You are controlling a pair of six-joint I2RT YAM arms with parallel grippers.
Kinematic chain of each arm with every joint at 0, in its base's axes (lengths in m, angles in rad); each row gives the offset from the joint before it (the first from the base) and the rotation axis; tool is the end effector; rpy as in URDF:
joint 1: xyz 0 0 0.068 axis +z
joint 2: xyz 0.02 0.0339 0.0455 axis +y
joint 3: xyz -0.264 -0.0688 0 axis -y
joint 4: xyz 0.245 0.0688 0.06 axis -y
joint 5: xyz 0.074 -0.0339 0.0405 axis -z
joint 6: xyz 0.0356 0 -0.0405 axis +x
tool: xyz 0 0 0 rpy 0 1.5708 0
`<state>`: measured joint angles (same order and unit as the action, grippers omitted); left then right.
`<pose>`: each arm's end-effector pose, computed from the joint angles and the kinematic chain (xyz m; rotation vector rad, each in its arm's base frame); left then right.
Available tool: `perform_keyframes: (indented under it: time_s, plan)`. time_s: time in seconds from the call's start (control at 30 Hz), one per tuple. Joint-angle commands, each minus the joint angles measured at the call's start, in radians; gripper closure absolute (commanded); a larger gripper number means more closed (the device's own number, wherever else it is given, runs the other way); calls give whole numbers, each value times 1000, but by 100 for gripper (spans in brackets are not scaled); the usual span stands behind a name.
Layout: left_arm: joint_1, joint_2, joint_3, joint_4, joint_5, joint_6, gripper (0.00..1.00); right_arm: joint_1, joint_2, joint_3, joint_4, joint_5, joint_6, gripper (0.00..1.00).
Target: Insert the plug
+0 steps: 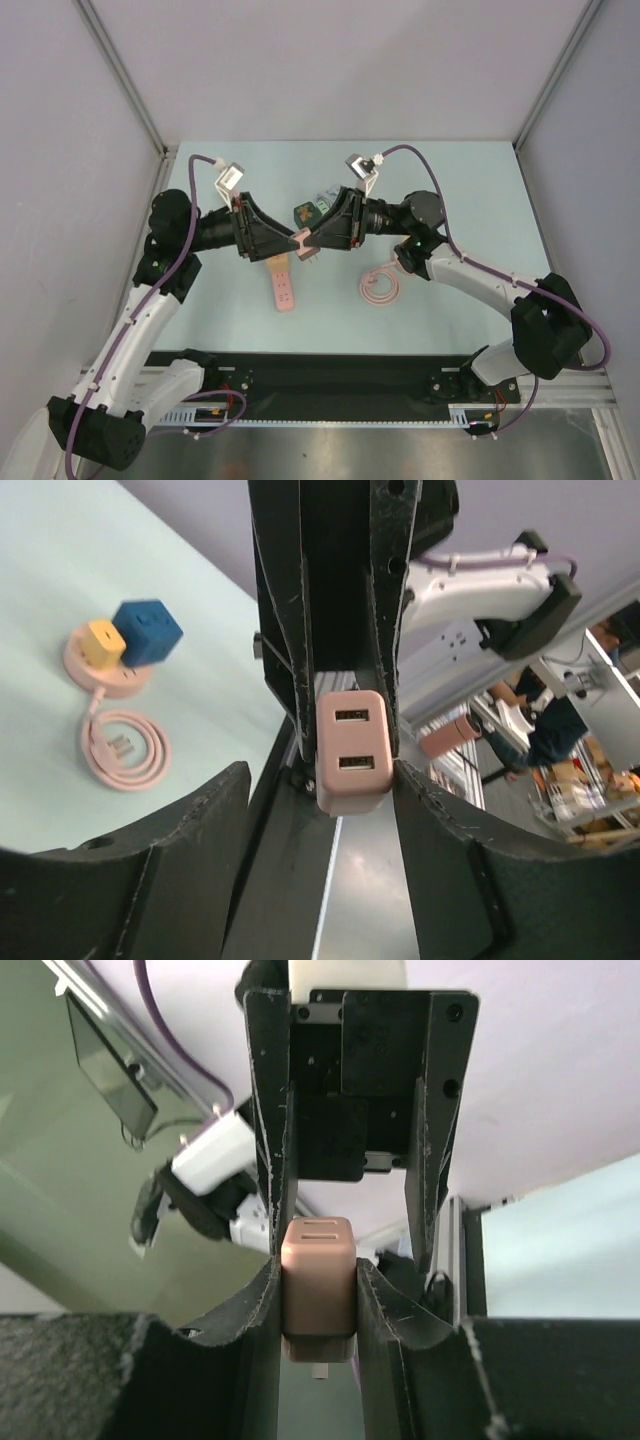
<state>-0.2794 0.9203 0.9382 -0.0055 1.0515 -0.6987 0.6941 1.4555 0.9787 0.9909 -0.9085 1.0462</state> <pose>0.1796 -0.0837 0.3891 0.5695 1.7098 -1.5350 0.2267 0.2252 0.3638 -0.7679 1.3393 1.9234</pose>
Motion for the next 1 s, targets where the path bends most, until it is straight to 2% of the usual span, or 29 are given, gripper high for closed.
perform_keyframes:
  time_s: [0.0,0.13,0.27,0.47,0.7,0.83,0.87,0.9,0.93,0.97]
  plan:
    - [-6,-4,-1,-102,114,94,37,-10,-20,34,-88,-162,-90,100]
    - [-10,-5,-6,-149,156,131,40,-4,5,61,-130,-242,-118,100]
    - [-39,5,-13,-200,153,159,47,10,20,60,-127,-256,-117,100]
    - [-104,28,-22,-287,119,223,46,18,37,63,-109,-265,-112,100]
    - [-112,63,-9,-344,73,265,58,31,52,69,-121,-302,-120,100]
    - [-110,89,4,-358,70,274,57,39,54,72,-181,-317,-175,100]
    - [-110,97,10,-363,74,277,63,39,52,71,-201,-317,-181,100]
    - [-110,101,14,-366,77,283,86,39,55,71,-212,-317,-189,100]
    - [-110,103,20,-369,82,289,96,39,57,74,-219,-319,-192,100]
    - [-110,106,24,-375,73,294,100,39,60,78,-224,-322,-190,100]
